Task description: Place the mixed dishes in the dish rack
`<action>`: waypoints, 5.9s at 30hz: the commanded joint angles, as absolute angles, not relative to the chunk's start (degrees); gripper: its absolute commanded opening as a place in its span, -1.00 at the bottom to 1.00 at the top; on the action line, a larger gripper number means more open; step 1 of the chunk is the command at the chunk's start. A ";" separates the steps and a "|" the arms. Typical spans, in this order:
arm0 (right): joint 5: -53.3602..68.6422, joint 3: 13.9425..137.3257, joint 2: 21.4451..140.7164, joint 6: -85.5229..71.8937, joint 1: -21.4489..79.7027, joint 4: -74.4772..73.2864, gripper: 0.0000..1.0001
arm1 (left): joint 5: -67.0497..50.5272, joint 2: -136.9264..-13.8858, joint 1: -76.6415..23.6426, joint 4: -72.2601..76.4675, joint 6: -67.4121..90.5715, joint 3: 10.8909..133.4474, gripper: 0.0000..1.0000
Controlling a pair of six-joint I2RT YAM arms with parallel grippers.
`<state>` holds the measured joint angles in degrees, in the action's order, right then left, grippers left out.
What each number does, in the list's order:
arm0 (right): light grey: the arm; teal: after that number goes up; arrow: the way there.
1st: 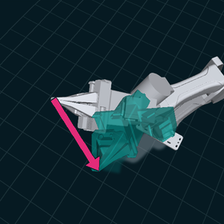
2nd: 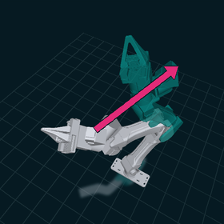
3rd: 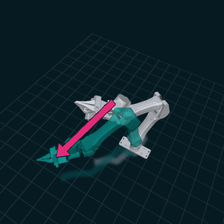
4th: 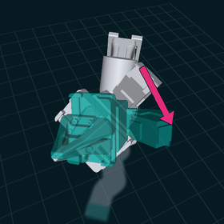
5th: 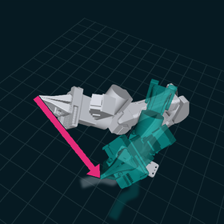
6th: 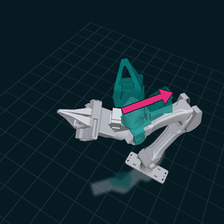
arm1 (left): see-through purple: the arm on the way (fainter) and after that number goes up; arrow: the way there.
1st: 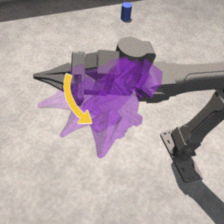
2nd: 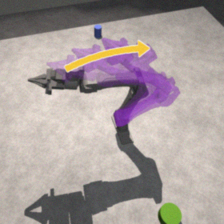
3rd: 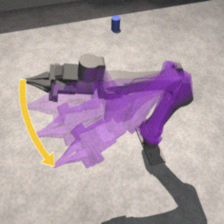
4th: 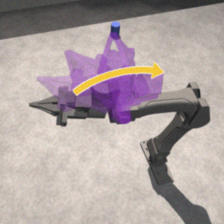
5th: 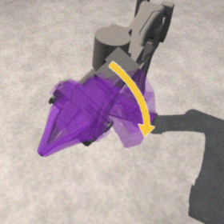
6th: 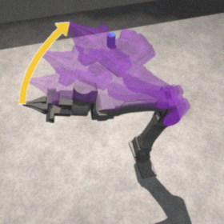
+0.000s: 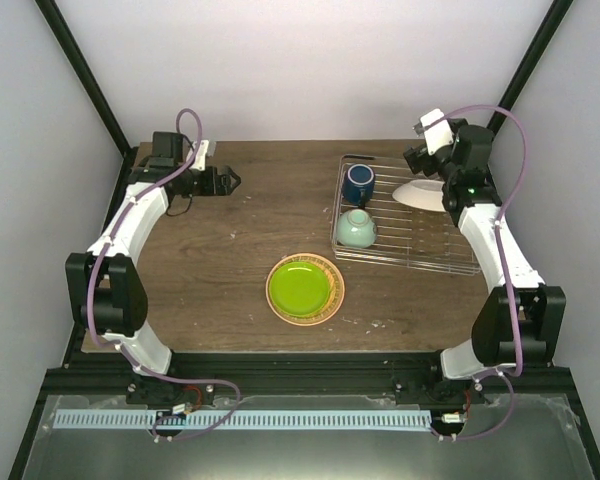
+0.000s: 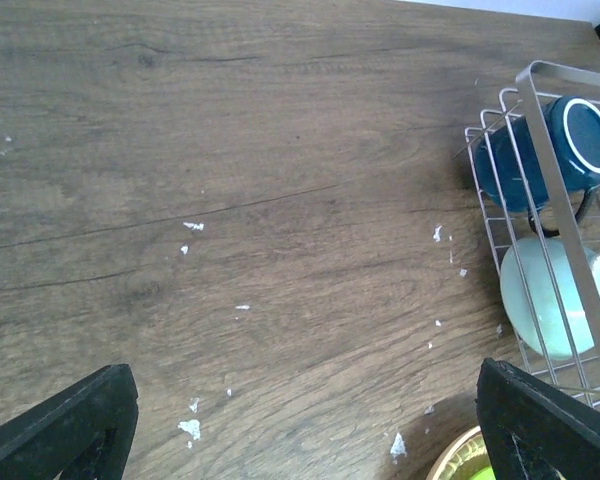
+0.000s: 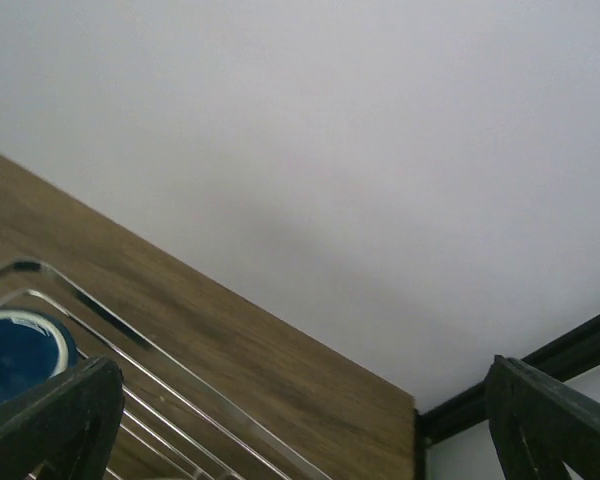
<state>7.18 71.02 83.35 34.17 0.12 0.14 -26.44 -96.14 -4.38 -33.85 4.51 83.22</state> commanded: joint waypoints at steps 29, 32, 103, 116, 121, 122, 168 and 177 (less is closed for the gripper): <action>17.62 92.20 97.10 3.87 0.84 -15.93 1.00 | -22.96 -97.79 -16.00 -57.54 -1.45 79.30 0.85; 17.94 94.72 98.81 3.22 1.53 -17.20 1.00 | -22.59 -97.83 -18.98 -61.63 -1.65 79.06 0.85; 12.55 89.56 95.54 6.24 4.13 -23.64 1.00 | -14.00 -106.53 -35.38 -56.76 0.75 75.56 -0.95; 22.44 87.94 94.89 7.29 4.34 -24.78 1.00 | -14.54 -95.29 -29.53 -57.94 -1.85 74.90 -1.00; 31.73 85.82 94.20 8.12 6.55 -24.31 1.00 | -15.14 -91.08 -26.64 -58.18 -4.18 74.48 -1.00; 33.96 85.40 94.17 8.57 7.28 -24.25 1.00 | -15.16 -90.82 -26.43 -58.26 -4.48 74.55 -1.00; 53.08 93.61 109.31 22.56 24.87 -42.06 -0.99 | -20.79 -90.74 -21.31 -52.68 -5.14 92.47 -1.00; 42.84 92.11 105.48 23.01 24.75 -41.45 -0.99 | -17.91 -92.20 -20.85 -52.54 -4.02 93.94 0.45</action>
<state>48.75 91.35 108.47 21.91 24.25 -41.17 -18.96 -91.98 -21.21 -55.00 -5.67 91.46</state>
